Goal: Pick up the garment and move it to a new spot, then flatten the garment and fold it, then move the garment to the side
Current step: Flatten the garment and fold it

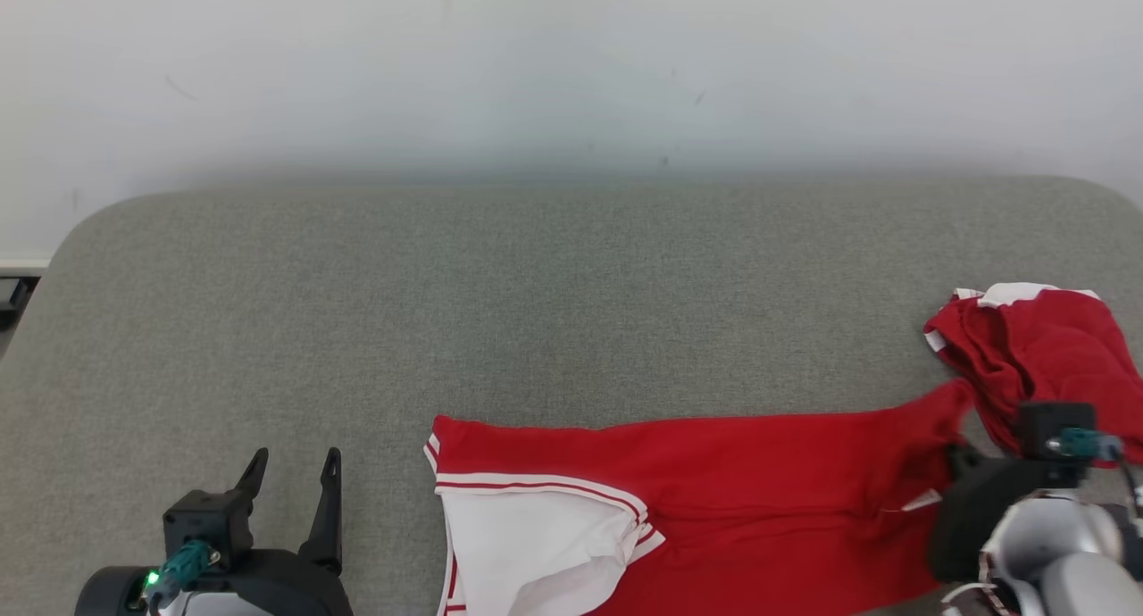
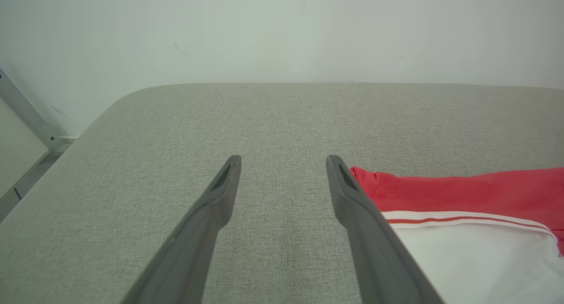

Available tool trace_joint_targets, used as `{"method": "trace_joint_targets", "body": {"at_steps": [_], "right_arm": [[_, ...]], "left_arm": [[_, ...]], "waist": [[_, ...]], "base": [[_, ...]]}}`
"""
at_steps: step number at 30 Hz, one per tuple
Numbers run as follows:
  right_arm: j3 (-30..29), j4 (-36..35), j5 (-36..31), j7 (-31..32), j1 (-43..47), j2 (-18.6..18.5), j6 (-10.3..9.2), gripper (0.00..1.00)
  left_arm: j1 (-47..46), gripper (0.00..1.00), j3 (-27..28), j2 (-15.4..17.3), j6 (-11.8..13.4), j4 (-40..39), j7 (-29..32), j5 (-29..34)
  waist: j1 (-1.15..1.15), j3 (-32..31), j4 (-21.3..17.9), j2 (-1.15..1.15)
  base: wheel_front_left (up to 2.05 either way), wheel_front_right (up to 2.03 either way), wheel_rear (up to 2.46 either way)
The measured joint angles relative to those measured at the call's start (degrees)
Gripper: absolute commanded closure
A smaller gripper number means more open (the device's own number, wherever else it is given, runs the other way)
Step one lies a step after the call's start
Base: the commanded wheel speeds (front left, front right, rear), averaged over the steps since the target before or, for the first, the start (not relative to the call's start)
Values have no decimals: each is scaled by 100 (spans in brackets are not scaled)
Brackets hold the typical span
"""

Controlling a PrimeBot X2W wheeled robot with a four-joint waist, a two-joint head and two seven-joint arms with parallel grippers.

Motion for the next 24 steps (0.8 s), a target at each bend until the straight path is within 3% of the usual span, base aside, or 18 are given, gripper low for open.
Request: {"method": "trace_joint_targets", "body": {"at_steps": [11,24], "right_arm": [[1301,-558,-133,296,-205,814,428,100],[2483,-201,-132,711,-801,883,352,100]], "left_arm": [[11,0,-51,16,-1,7,20,-4],[87,0,-145,30,-56,-100,111,-3]], "waist": [[0,-217,-150,0],[0,-227,-44,0]], "base": [[0,0,0],[0,0,0]]}}
